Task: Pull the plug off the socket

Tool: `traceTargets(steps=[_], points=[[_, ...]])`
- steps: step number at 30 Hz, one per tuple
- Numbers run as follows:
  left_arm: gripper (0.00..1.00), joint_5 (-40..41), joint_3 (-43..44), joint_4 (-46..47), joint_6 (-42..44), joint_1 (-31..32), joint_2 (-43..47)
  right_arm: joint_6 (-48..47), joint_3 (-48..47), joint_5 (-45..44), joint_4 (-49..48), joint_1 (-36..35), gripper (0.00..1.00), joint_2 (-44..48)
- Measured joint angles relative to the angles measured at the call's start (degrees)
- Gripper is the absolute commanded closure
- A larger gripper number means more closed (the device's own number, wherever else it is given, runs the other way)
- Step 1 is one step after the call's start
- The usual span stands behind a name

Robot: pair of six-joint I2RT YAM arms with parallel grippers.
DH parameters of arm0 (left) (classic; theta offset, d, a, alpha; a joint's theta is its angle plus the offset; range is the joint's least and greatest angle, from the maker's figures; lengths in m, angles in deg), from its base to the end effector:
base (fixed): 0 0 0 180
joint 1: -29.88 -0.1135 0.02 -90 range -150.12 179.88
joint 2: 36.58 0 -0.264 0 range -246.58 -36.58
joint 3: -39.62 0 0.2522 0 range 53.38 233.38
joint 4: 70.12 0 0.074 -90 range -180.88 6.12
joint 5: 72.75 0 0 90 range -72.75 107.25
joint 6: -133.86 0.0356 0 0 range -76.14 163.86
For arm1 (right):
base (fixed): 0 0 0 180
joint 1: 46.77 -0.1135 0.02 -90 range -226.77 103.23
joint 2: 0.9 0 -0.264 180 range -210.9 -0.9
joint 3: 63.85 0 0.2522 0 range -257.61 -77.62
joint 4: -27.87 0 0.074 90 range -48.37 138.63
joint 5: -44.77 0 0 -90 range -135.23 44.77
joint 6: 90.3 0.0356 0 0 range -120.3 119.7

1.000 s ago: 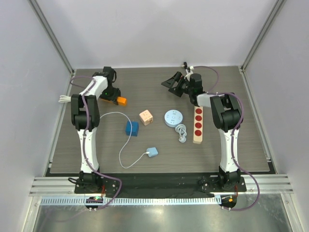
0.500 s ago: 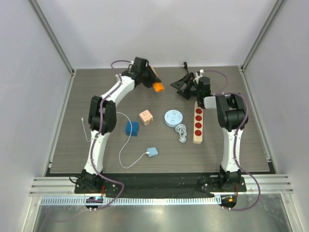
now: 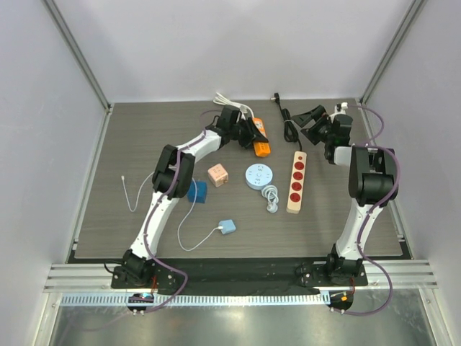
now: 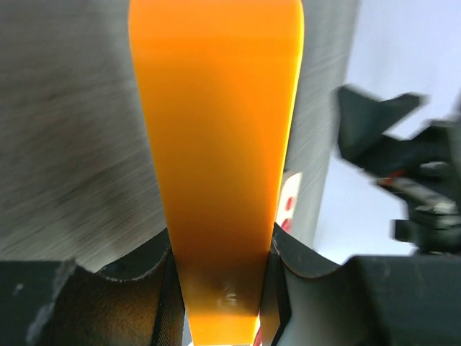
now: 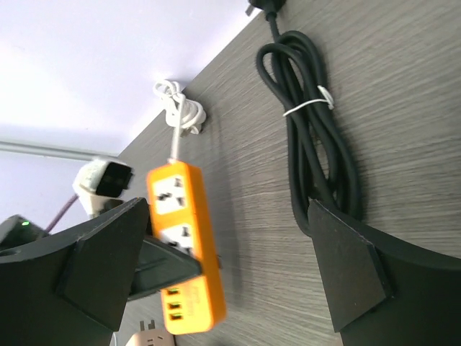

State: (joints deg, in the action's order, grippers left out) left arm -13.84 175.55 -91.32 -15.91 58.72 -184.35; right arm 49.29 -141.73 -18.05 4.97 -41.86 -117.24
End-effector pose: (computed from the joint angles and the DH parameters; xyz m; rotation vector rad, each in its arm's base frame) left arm 0.4972 -0.2948 0.1456 -0.2926 2.4235 -1.3951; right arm 0.4362 -0.0212 0.1649 0.5582 1.8435 0.9706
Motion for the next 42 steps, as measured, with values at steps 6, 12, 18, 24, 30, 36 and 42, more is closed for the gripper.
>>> traceTargets(steps=[6, 12, 18, 24, 30, 36, 42], points=[[0.89, 1.20, -3.45, -3.23, 2.10, -0.09, 0.52, -1.86, 0.09, -0.50, 0.72, -1.07, 0.01, 1.57], [0.68, 2.60, -6.62, -5.97, 3.30, -0.46, 3.23, -2.14, 0.09, -0.50, 1.64, -1.81, 0.01, 1.57], [0.23, 4.02, -11.06, -6.54, 5.46, -0.76, 7.61, -2.64, 0.04, -0.48, 1.86, -2.64, 0.01, 1.57], [0.27, 8.00, -11.74, -10.73, 9.09, -1.42, 9.81, -2.95, 0.04, -0.46, 2.29, -3.10, 0.01, 1.57], [0.30, 13.18, -16.85, -14.75, 12.26, -2.19, 15.50, -2.99, 0.00, -0.37, 2.47, -3.41, 0.01, 1.57], [0.29, 17.94, -25.03, -16.87, 15.82, -2.36, 26.97, -4.59, -1.07, -0.68, 4.31, -4.33, 0.01, 1.57], [0.27, 19.98, -35.41, -16.37, 18.75, -1.92, 44.96, -8.61, -2.62, -3.80, 10.10, -9.70, 0.01, 2.75]])
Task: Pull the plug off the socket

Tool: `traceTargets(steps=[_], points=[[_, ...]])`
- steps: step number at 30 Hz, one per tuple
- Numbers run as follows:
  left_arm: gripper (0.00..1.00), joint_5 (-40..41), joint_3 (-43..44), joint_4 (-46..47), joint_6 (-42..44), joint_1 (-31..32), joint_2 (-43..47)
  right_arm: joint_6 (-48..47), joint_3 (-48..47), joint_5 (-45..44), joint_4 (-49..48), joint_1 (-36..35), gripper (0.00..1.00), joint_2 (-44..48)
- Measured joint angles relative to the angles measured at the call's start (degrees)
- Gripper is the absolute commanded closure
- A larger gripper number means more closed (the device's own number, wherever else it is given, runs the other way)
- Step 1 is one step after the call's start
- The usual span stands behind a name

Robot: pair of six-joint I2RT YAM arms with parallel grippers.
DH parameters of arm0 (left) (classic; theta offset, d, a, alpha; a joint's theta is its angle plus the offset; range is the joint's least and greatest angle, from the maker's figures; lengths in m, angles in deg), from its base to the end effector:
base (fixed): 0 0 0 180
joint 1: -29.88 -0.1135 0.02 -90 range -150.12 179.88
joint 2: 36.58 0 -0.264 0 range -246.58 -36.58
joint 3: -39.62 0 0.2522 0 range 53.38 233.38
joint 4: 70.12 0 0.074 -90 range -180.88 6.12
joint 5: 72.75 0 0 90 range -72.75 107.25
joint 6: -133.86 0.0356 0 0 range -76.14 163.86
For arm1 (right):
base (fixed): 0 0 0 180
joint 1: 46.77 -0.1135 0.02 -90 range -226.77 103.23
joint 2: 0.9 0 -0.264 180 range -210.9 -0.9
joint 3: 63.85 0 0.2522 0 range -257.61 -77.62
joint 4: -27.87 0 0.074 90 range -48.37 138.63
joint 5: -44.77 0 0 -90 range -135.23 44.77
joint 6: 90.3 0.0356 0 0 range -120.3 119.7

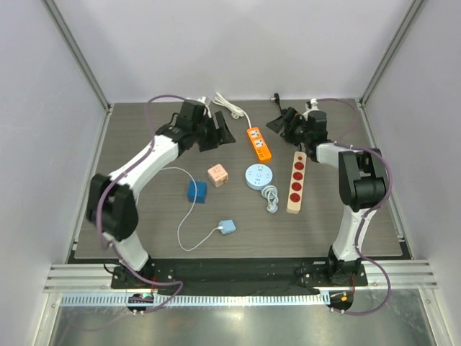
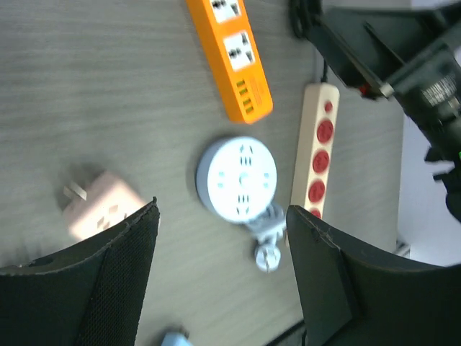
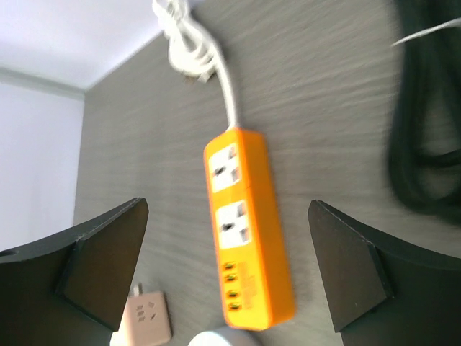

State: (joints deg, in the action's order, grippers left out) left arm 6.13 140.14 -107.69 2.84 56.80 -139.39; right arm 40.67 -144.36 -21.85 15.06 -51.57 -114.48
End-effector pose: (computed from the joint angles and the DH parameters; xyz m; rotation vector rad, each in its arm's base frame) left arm 0.3662 -0.1936 0.2910 -0.1855 2.3875 -0.8184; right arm 0.4343 0.0506 0.1809 0.3442 1.9763 0.9165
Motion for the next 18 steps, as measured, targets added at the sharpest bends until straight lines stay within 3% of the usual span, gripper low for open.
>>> traceTargets(steps=[10, 18], points=[[0.25, -1.38, -31.28, 2.34, -0.79, 1.20, 35.28, -6.99, 4.13, -9.46, 9.44, -16.57, 0.00, 17.90], [0.23, -4.83, -54.12, 10.71, -8.68, 1.20, 59.14, -7.19, 23.30, -21.38, 16.90, -25.70, 0.00, 37.66]])
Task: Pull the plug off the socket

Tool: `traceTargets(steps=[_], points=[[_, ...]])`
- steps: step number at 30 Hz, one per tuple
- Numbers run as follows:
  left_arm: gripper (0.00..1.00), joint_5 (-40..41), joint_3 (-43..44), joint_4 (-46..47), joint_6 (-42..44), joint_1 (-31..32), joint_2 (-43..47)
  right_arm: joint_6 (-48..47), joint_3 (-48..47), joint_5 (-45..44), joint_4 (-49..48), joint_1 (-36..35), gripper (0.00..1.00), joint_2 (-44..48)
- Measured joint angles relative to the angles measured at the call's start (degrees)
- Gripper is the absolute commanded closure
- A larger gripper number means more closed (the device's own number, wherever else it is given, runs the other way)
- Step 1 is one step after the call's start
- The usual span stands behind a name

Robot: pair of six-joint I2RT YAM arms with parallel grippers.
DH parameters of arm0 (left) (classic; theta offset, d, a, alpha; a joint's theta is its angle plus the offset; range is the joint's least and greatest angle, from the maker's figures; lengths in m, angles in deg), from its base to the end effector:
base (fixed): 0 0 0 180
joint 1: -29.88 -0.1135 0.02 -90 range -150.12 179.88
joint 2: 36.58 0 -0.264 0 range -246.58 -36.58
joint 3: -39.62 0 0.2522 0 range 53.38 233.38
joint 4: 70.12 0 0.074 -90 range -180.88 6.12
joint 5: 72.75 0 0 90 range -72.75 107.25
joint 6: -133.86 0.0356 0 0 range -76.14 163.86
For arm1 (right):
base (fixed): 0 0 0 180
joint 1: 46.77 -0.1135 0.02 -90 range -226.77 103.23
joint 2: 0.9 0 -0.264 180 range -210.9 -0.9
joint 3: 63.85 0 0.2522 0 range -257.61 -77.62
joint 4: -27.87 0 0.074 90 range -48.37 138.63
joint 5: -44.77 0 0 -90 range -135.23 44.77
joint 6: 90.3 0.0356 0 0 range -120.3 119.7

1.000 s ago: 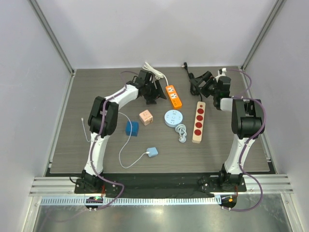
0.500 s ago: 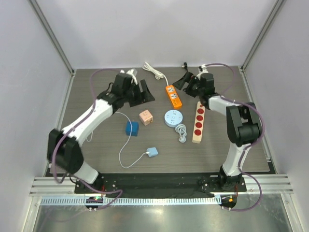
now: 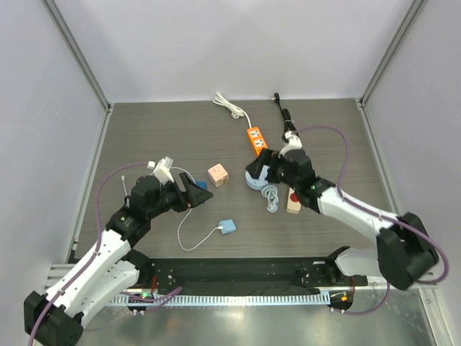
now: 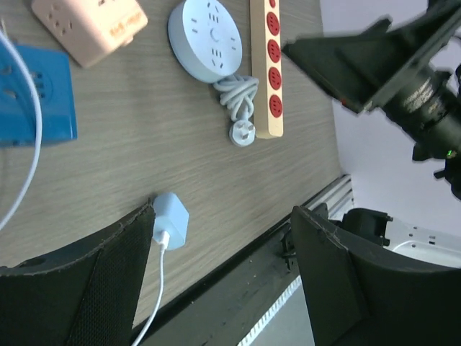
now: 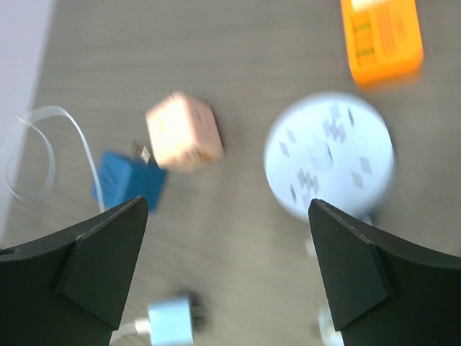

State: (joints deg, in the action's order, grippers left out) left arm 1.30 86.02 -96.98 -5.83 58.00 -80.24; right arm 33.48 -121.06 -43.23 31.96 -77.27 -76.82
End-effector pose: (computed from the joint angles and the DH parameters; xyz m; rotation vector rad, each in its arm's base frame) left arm 0.1539 -0.0933 0.2636 -0.2113 2.1556 -1.1129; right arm 0.2541 0.1511 0.2462 0.0349 2.0490 0.7546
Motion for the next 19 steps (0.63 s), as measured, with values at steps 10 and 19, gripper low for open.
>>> traceTargets(steps=[10, 19], points=[[0.20, -3.30, -18.23, 7.63, -9.84, 0.07, 21.94, 7.08, 20.68, -12.22, 13.68, -11.87, 0.00, 36.79], [0.18, -4.15, -28.87, 8.96, -16.65, 0.26, 42.36, 13.88, 37.44, -11.98, 15.67, -12.20, 0.00, 57.00]])
